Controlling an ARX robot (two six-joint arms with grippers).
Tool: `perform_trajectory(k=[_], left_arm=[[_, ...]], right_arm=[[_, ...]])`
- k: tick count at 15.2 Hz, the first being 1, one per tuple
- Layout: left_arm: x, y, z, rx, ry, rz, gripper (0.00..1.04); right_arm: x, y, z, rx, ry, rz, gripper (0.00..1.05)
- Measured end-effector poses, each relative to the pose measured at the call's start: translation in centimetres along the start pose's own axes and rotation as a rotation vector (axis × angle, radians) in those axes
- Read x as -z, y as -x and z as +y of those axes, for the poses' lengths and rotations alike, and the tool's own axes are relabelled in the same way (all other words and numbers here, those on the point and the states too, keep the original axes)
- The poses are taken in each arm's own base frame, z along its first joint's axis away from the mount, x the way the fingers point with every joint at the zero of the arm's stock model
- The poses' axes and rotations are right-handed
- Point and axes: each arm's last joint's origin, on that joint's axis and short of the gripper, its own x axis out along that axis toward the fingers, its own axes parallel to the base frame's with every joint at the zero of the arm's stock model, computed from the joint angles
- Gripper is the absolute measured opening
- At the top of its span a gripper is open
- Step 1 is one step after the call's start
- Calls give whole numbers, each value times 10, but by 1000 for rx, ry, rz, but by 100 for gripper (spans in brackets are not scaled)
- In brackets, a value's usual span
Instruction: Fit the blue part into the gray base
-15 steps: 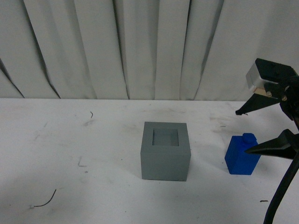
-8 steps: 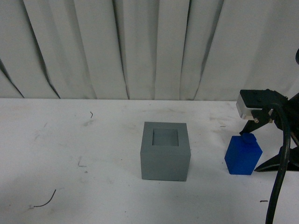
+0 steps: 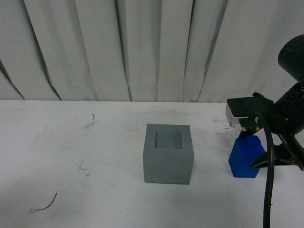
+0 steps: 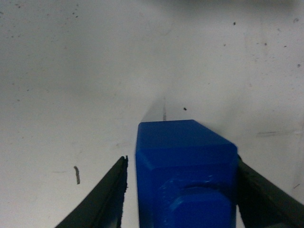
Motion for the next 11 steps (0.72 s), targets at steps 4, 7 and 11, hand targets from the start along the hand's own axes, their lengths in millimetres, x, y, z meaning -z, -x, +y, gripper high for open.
perform_trajectory(k=[4,7,11], left_arm=[[0,0,0,0,0,0,98],[0,0,0,0,0,0,98],[0,0,0,0,0,0,98]], right_arm=[[1,0,0,-11,5,20,47],[0,1,-1,-8,6,22,47],[-13,21,0,-18,-1,0,47]])
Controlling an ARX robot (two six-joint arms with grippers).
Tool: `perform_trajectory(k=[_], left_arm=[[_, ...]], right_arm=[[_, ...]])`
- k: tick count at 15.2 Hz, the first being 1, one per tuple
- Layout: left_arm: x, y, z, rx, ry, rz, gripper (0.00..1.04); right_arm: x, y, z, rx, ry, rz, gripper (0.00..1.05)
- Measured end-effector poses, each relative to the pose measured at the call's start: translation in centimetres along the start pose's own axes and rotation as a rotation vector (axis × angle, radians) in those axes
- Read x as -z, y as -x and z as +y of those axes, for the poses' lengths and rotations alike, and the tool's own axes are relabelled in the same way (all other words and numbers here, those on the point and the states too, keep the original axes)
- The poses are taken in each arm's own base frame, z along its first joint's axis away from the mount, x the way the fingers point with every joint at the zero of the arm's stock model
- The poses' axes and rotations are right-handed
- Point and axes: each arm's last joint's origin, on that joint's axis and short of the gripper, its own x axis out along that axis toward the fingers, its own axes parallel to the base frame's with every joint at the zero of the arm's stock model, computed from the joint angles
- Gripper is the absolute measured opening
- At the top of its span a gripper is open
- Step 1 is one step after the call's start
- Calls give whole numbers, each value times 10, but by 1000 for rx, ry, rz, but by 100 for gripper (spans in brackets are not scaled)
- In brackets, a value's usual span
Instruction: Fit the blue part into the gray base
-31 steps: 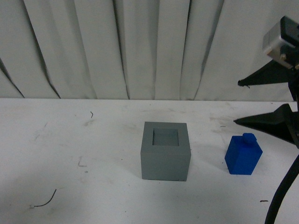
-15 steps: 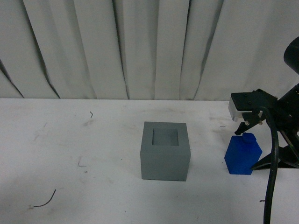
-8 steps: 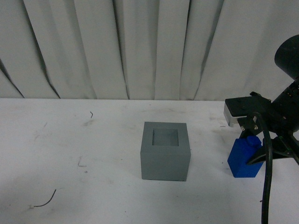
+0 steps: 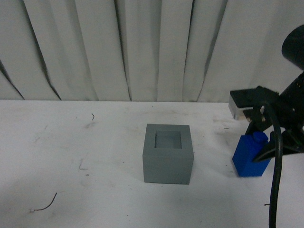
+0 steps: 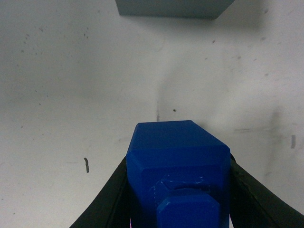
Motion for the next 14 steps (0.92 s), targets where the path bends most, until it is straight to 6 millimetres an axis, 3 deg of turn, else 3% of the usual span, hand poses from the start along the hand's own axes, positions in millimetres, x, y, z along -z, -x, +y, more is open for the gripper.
perform_trajectory(k=[3,5,11,14], left_arm=[[0,0,0,0,0,0,98],[0,0,0,0,0,0,98],[0,0,0,0,0,0,98],[0,0,0,0,0,0,98]], right_arm=[[-40,48,-2,59,48,-54,47],[-68,58,-1,60,71,-103,47],[-140,35,-4,3,140,-154,47],[-156,17,-6,-16,136,-128,47]])
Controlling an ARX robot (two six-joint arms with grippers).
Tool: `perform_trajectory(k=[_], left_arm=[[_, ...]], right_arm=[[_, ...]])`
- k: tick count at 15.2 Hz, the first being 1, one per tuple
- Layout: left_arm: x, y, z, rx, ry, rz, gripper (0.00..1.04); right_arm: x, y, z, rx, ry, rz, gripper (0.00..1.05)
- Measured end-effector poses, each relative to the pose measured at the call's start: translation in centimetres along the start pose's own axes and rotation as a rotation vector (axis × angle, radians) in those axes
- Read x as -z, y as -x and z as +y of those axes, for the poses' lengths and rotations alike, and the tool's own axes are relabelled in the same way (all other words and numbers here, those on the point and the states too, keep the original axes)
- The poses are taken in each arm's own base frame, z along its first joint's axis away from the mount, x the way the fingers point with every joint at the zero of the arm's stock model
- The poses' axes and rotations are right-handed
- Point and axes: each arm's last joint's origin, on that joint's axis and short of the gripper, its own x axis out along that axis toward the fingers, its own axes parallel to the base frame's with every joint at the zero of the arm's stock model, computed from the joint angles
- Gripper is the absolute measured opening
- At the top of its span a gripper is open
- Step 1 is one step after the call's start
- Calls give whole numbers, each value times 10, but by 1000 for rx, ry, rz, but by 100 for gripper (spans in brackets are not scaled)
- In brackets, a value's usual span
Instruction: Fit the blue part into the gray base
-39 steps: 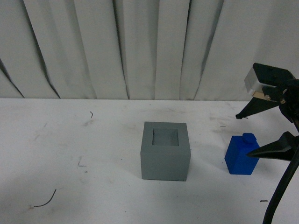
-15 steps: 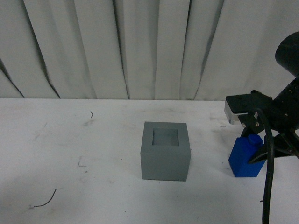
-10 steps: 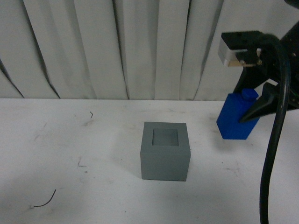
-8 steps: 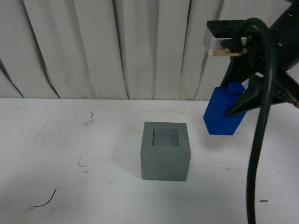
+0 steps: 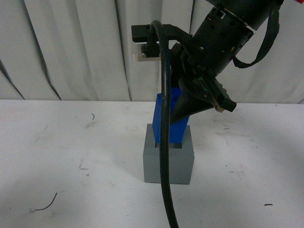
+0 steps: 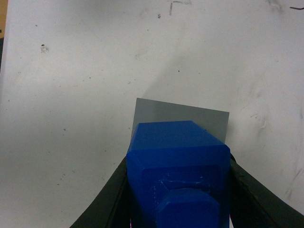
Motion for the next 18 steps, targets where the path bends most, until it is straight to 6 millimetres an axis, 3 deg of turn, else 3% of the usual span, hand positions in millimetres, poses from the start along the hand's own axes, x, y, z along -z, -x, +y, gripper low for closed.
perform_trajectory(k=[9,18], left_arm=[[0,0,0,0,0,0,98],[0,0,0,0,0,0,98]], right_arm=[[7,-17,-15,0,-44,39,47],[6,-27,-14,18,-88,50,47]])
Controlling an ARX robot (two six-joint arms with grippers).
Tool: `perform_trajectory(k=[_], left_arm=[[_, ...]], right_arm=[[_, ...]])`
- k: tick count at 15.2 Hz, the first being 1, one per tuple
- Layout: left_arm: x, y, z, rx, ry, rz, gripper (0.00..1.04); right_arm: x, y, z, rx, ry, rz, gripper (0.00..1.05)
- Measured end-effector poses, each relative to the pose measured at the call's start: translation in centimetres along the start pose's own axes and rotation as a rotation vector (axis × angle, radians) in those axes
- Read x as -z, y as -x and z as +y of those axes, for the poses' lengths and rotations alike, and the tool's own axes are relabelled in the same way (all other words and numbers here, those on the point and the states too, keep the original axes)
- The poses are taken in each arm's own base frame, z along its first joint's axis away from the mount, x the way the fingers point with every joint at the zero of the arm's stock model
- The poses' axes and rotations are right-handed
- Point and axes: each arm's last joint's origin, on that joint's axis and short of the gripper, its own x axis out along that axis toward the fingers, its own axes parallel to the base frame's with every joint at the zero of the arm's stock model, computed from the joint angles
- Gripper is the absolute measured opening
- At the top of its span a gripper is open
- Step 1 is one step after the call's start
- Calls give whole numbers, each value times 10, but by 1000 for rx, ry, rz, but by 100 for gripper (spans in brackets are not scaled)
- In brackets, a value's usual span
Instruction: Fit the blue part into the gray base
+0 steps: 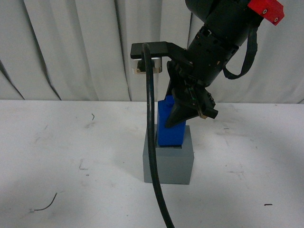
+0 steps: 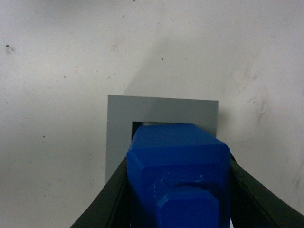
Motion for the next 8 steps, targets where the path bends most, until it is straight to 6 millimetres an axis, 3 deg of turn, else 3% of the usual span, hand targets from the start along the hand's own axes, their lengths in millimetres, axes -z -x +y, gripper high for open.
perform_trajectory(k=[6,8], left_arm=[[0,0,0,0,0,0,98],[0,0,0,0,0,0,98]], right_arm=[[4,-8,6,-9,-48,46,47],[6,-10,9,-28,-39,61,69]])
